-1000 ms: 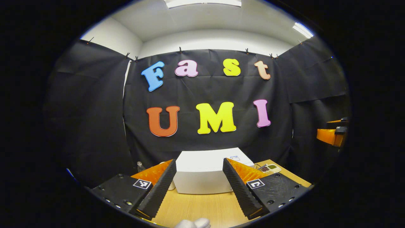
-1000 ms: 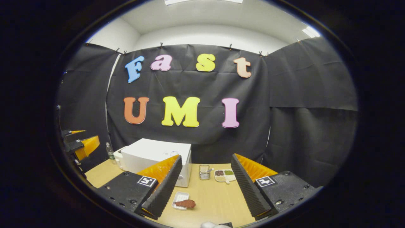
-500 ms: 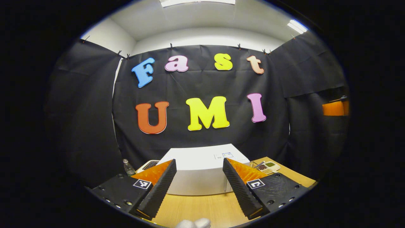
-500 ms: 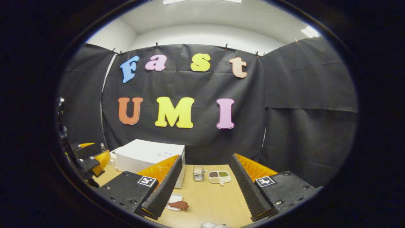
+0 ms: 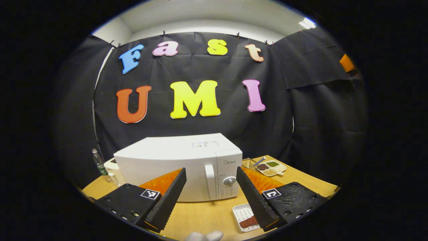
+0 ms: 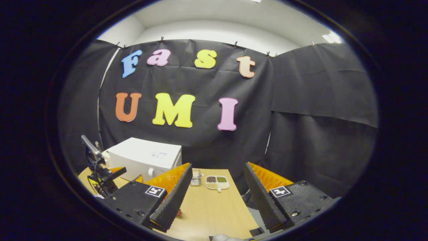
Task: Open the microwave oven with the left hand, put the food in, and close the microwave oven.
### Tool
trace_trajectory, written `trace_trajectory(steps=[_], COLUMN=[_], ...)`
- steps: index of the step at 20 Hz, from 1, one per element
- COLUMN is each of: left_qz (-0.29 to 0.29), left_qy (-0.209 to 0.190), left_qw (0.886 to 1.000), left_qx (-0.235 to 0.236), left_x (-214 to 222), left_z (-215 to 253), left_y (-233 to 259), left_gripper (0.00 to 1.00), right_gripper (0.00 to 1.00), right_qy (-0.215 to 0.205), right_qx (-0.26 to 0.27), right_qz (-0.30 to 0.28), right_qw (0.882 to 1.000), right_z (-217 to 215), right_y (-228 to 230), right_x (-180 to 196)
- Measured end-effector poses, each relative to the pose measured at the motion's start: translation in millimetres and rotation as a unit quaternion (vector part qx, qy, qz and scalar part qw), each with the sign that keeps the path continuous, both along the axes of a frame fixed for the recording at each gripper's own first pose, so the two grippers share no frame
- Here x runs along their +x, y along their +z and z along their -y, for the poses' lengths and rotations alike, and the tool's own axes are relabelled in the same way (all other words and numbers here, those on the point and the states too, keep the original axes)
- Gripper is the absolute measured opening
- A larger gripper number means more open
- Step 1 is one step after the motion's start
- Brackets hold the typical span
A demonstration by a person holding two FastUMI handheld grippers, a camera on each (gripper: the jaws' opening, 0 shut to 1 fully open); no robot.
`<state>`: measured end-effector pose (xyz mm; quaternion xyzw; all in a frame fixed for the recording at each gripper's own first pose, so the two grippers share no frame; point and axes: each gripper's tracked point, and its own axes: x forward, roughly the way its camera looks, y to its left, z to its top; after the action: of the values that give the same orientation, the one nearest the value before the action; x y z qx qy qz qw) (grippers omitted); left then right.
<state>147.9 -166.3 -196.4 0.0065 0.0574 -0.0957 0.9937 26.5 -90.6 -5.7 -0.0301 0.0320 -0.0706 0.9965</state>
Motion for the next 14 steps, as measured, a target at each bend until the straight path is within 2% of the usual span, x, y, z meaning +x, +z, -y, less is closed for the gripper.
trace_trajectory(steps=[2, 7, 14], left_qz=[-0.020, -0.028, -0.022], left_qy=[0.012, 0.039, 0.042], left_qw=[1.000, 0.999, 0.999], left_qx=[-0.003, 0.002, 0.009], left_x=[21.9, 71.0, 88.5], left_z=[2.8, 1.2, 8.4], left_y=[-25.4, -52.5, -59.6], left_gripper=[0.95, 0.95, 0.89], right_gripper=[0.99, 0.99, 0.99], right_qy=[-0.010, -0.045, -0.067], right_qx=[-0.007, -0.018, -0.017], right_qz=[-0.004, -0.011, -0.038], right_qw=[1.000, 0.999, 0.997], right_z=[8.3, 33.3, 56.3], right_y=[-2.5, -10.9, -29.4], right_x=[-3.5, -15.0, -21.4])
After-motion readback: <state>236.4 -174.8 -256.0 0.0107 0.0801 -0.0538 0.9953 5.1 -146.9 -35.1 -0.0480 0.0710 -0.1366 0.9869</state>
